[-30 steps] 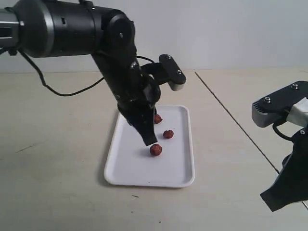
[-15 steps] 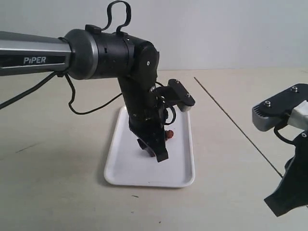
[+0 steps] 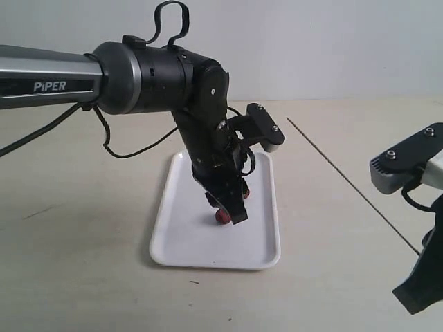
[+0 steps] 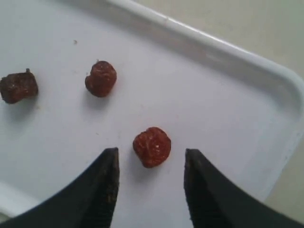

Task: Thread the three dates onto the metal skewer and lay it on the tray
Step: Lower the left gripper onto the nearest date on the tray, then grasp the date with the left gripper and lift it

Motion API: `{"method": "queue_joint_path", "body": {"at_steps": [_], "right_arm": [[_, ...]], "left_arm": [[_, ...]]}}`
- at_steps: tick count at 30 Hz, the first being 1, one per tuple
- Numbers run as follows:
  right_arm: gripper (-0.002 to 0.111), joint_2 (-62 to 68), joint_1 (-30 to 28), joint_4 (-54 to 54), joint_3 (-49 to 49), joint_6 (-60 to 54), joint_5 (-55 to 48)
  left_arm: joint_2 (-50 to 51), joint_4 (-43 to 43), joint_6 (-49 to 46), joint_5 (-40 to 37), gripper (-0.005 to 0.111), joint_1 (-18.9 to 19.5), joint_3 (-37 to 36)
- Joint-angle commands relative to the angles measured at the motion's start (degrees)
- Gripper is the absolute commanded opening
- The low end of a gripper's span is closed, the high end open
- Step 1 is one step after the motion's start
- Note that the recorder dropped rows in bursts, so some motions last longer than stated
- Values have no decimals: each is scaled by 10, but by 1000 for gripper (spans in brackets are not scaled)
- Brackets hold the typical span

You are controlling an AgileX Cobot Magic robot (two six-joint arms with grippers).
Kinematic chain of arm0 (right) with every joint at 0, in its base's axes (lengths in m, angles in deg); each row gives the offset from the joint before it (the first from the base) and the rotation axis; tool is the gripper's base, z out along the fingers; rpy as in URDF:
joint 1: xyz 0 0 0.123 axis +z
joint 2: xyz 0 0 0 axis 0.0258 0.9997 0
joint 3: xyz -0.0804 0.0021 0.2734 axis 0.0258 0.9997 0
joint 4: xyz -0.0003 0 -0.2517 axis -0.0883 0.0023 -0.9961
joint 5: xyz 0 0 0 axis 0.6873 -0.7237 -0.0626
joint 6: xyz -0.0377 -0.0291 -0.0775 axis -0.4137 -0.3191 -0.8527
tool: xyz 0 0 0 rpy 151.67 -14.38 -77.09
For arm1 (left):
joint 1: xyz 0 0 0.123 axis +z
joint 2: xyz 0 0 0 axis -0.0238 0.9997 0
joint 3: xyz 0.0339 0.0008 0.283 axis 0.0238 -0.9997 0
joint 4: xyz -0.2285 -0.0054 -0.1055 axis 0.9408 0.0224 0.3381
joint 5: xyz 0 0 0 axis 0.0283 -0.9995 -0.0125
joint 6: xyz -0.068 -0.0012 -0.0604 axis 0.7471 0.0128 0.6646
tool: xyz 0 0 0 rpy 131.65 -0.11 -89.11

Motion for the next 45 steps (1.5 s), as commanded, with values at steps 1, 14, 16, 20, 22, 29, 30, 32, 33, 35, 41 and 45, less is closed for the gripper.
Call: {"method": "queue_joint_path", "body": {"at_steps": [1, 14, 16, 20, 22, 29, 30, 32, 33, 35, 41, 45], "right_arm": [[0, -5, -23, -26, 2, 14, -8], [0, 19, -103, 38, 2, -56, 10], [0, 22, -103, 38, 2, -56, 13], [0, 22, -103, 38, 2, -57, 14], [0, 22, -103, 38, 2, -62, 14], [0, 22, -103, 38, 2, -62, 14], [0, 22, -103, 38, 2, -62, 14], [0, 22, -103, 35, 2, -66, 14], [0, 22, -103, 35, 2, -66, 14], [0, 22, -103, 34, 2, -66, 16], [0, 22, -103, 33, 2, -66, 19], [0, 22, -103, 33, 2, -66, 19]], "left_arm": [[-2, -10, -2, 10, 48, -1, 5], [19, -18, 17, 17, 59, -1, 5], [29, -18, 29, 17, 59, -1, 5], [43, -18, 30, 17, 59, -1, 5], [53, -18, 30, 19, 59, -1, 13], [77, -17, 33, 18, 59, -1, 31], [84, -17, 33, 12, 59, -1, 31], [88, -17, 33, 9, 59, -1, 31], [88, -17, 33, 11, 59, -1, 31], [88, -17, 33, 15, 59, -1, 31], [88, -18, 33, 12, 44, -1, 31], [88, -18, 33, 12, 44, -1, 31]]}}
